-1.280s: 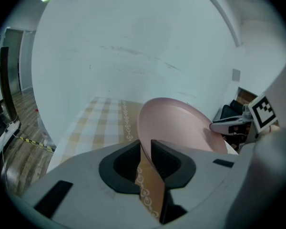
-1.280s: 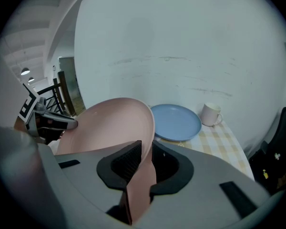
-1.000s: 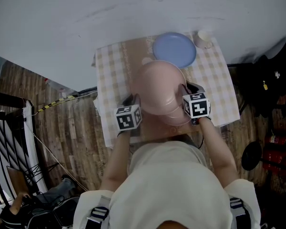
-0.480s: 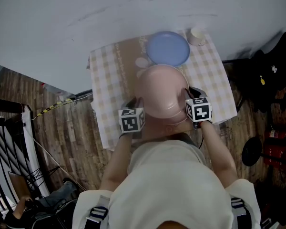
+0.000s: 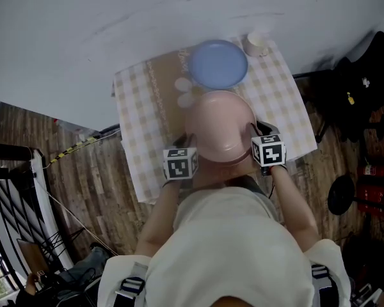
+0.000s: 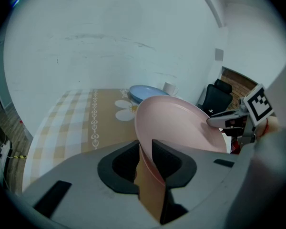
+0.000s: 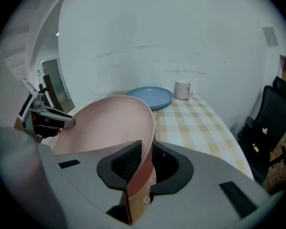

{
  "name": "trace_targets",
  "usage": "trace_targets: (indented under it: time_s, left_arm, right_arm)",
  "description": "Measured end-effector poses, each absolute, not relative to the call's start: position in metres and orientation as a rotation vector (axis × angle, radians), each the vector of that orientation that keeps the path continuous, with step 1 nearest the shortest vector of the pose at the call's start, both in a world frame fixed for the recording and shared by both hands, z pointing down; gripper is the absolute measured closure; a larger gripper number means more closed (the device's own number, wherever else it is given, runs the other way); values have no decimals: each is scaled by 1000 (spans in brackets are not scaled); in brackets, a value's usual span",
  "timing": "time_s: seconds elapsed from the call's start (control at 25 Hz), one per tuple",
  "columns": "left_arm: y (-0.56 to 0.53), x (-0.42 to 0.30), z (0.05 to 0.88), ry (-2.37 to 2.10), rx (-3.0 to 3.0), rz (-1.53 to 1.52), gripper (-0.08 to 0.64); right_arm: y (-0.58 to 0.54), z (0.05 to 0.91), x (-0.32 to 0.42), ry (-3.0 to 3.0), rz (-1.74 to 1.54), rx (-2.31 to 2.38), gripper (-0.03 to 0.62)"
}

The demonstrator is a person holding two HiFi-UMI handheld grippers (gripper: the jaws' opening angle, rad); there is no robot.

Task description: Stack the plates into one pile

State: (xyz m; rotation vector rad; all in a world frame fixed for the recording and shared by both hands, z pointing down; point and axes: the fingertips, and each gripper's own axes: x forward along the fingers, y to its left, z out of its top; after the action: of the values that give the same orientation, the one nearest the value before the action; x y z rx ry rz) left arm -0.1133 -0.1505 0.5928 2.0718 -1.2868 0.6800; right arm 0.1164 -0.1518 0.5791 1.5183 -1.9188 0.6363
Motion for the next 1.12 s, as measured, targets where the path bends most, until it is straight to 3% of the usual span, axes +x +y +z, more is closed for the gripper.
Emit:
trace_targets:
  time_s: [1.12]
  left_arm:
    - [-144, -100, 608, -1245, 2093, 777, 479]
  right_arm:
    - [-136, 611, 130, -1837, 703, 1512, 532]
